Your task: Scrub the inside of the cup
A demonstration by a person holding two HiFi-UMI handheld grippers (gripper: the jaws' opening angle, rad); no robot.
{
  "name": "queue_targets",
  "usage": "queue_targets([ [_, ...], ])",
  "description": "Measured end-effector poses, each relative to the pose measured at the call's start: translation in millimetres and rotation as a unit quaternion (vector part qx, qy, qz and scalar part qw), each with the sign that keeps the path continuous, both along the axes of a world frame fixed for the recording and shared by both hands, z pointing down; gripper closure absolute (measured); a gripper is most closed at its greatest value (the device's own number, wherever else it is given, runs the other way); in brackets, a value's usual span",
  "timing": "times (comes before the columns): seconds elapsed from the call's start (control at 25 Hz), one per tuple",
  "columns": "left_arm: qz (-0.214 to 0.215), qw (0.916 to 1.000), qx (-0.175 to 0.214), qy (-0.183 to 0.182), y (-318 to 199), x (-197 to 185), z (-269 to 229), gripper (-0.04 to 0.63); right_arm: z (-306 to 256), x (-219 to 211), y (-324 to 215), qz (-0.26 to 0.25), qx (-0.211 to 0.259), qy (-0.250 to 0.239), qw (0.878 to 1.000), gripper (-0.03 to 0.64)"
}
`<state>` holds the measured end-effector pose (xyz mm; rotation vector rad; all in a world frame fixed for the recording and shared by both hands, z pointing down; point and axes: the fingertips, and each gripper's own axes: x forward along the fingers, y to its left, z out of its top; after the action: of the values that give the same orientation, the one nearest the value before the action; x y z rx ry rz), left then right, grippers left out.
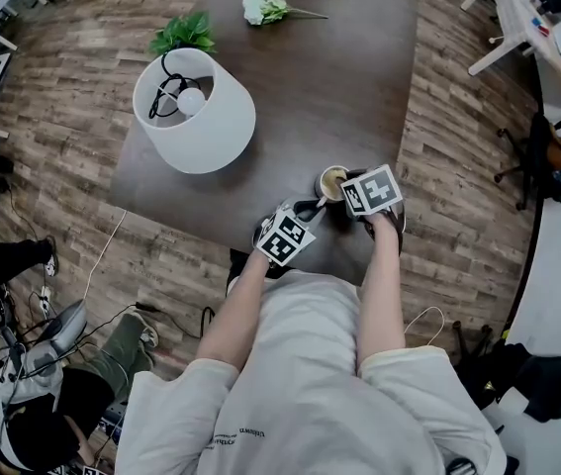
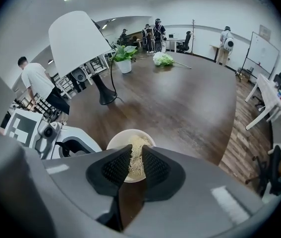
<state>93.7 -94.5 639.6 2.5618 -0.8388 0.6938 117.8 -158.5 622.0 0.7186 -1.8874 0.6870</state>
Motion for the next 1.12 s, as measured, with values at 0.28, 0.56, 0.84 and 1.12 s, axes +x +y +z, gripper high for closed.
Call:
queue_targets([
  [0.28, 0.004, 1.0000, 0.002, -0.005, 1, 1, 0, 0.551, -8, 7, 12, -0.034, -0.036, 0.045, 0.998, 0.531],
  [0.56, 0.010, 0.9999, 0.003, -0.011, 4, 3, 1, 0.549, -11, 8, 30, -0.059, -0.089, 0.035, 0.994, 0.532],
  [0.84, 0.012, 0.9998, 0.005, -0.016, 5, 3, 0, 0.549, -9, -2, 35, -0.062, -0.100, 0.002, 0.993, 0.534],
  [1.12, 0.027, 0.9996, 0.005, -0.011, 6, 6, 2, 0.551, -9, -4, 24, -0.040, -0.074, -0.017, 0.996, 0.532],
])
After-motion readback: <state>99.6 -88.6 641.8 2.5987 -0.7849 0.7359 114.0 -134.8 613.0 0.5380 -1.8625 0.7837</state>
